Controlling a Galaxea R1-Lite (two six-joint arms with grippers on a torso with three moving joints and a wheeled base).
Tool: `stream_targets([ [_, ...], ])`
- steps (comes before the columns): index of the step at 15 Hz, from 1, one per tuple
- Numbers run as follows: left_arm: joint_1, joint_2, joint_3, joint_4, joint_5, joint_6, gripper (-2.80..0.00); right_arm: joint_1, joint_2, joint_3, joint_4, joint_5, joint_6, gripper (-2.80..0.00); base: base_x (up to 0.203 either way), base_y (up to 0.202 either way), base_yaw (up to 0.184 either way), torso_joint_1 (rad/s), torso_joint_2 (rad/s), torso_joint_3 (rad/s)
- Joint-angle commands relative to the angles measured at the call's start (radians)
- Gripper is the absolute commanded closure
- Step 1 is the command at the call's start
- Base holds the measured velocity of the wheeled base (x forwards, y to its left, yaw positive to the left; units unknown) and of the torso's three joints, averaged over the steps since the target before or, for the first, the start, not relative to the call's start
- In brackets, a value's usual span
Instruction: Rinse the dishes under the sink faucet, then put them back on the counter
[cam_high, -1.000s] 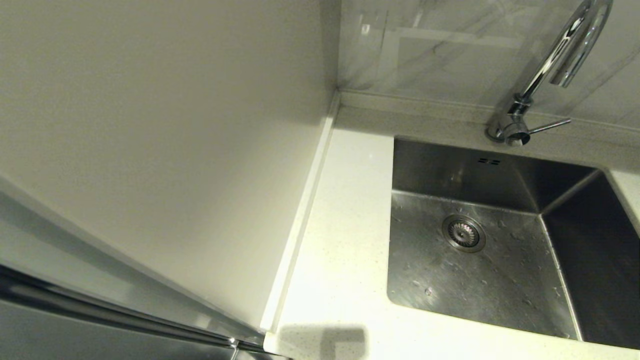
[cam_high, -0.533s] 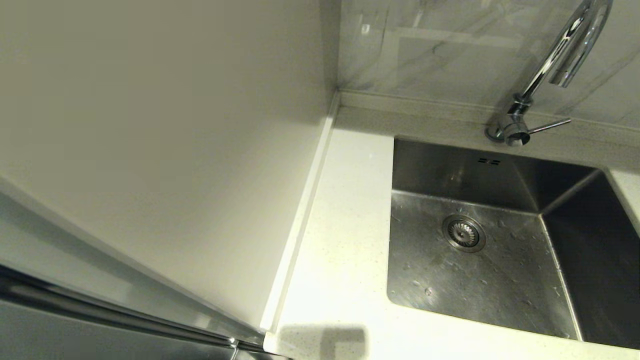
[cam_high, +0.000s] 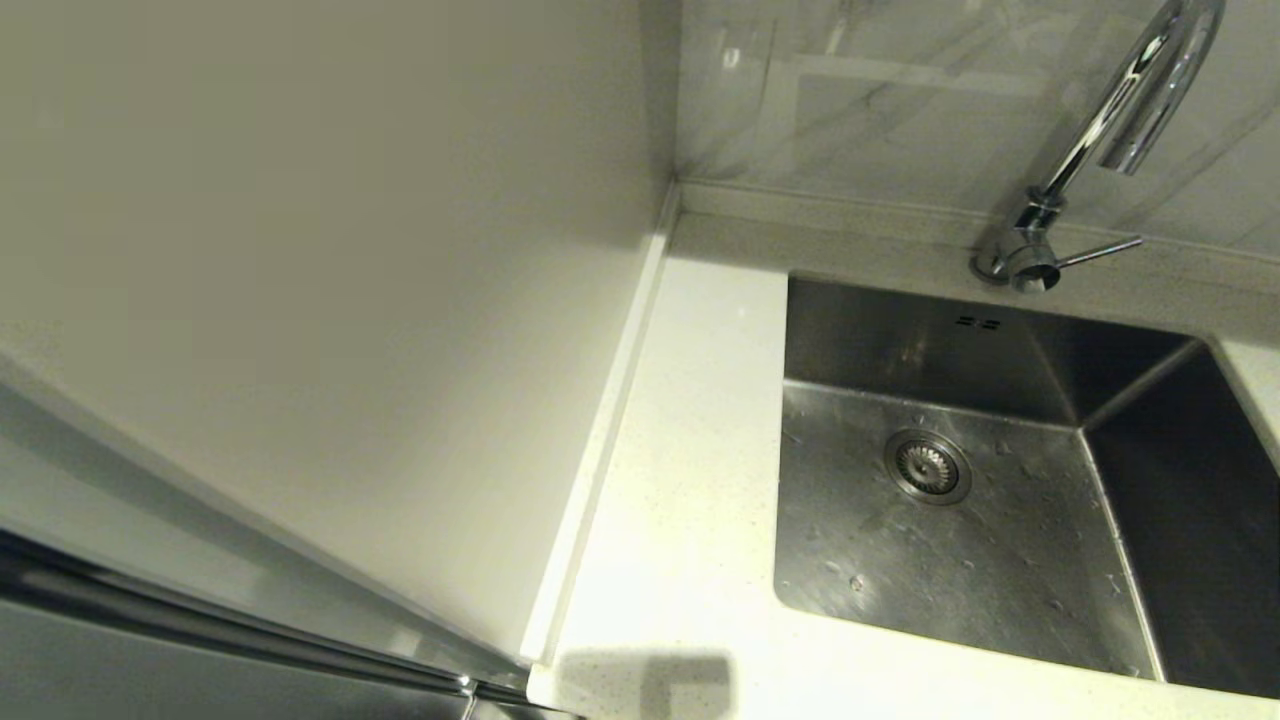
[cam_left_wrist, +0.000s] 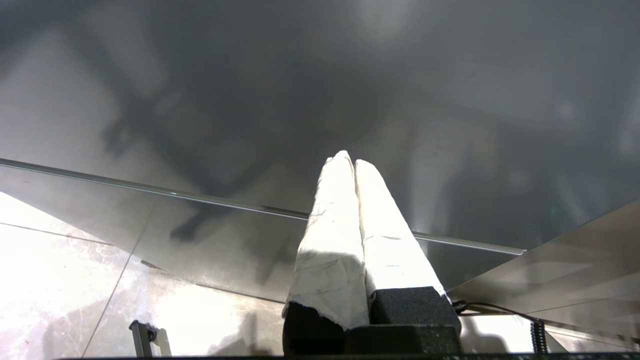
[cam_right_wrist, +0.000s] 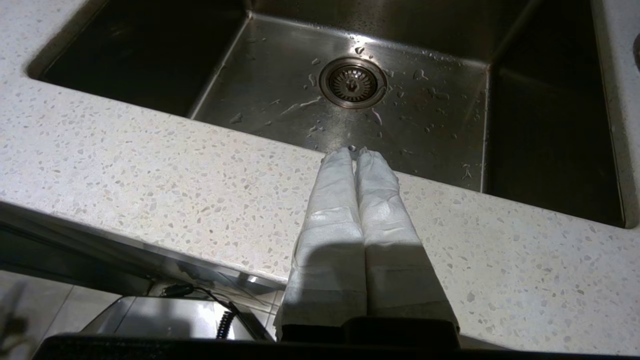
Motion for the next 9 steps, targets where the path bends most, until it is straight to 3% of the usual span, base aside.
stream_targets([
  [1,0.0,0.0,0.003,0.0,0.0,0.0,0.0,0.001,0.0,0.0,0.0,-0.001,0.001,0.0,0.0,0.0,0.0,0.0,0.0,0.0],
  [9,0.0,-0.001,0.003,0.0,0.001,0.0,0.0,0.0,0.0,0.0,-0.001,-0.001,-0.001,0.0,0.0,0.0,0.0,0.0,0.0,0.0],
])
